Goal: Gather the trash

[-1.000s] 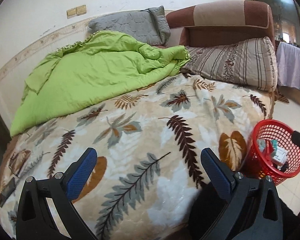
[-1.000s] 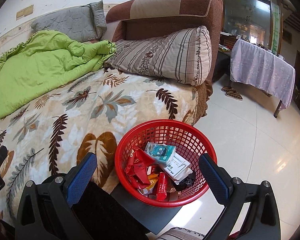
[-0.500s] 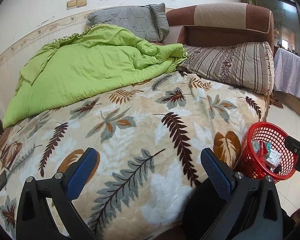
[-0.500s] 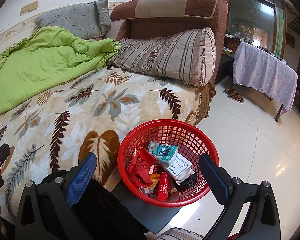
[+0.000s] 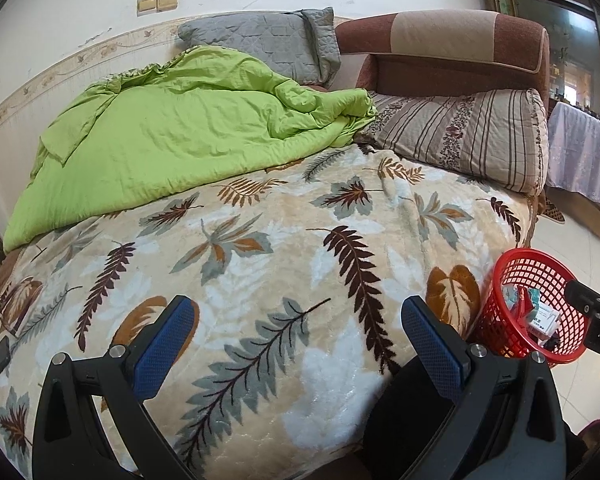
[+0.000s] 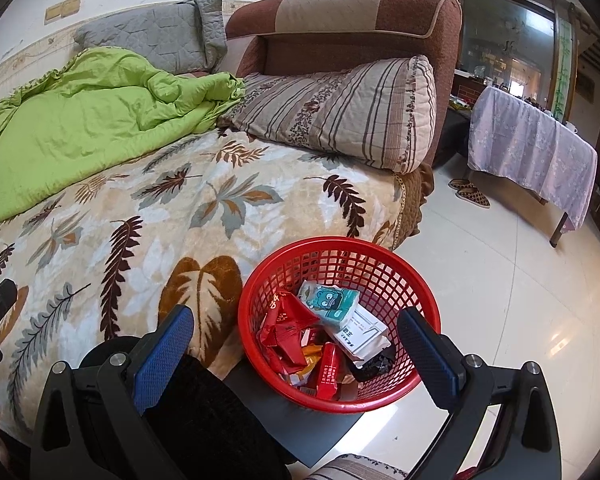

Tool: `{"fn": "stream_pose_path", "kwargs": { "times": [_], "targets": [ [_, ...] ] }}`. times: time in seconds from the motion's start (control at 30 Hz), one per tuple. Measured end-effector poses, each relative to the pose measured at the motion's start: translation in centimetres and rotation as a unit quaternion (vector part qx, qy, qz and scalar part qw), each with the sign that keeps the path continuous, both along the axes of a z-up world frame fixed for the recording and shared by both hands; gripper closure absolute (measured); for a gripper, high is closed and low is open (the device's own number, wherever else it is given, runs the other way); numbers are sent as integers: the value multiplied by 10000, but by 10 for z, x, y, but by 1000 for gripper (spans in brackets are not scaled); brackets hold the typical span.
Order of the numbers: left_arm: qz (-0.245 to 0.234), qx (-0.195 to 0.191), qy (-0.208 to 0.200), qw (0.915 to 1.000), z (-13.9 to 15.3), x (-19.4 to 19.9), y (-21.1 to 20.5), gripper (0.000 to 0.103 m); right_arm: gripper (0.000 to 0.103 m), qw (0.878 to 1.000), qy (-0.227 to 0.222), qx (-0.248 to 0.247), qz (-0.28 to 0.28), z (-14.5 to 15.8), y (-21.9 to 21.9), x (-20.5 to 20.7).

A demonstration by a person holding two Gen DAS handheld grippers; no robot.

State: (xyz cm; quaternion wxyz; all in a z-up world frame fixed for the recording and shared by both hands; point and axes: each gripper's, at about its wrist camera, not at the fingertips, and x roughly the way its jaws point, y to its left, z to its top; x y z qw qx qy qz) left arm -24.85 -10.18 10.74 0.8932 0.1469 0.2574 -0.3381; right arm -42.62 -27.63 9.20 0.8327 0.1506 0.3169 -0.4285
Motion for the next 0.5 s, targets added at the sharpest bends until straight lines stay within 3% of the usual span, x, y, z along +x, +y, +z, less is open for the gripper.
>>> {"fn": "stream_pose_path", "kwargs": {
  "times": [0.5],
  "targets": [
    [-69, -49, -30, 10000, 3, -9, -3, 0, 0, 10000, 3, 0, 1, 0, 0, 0]
  ]
}}
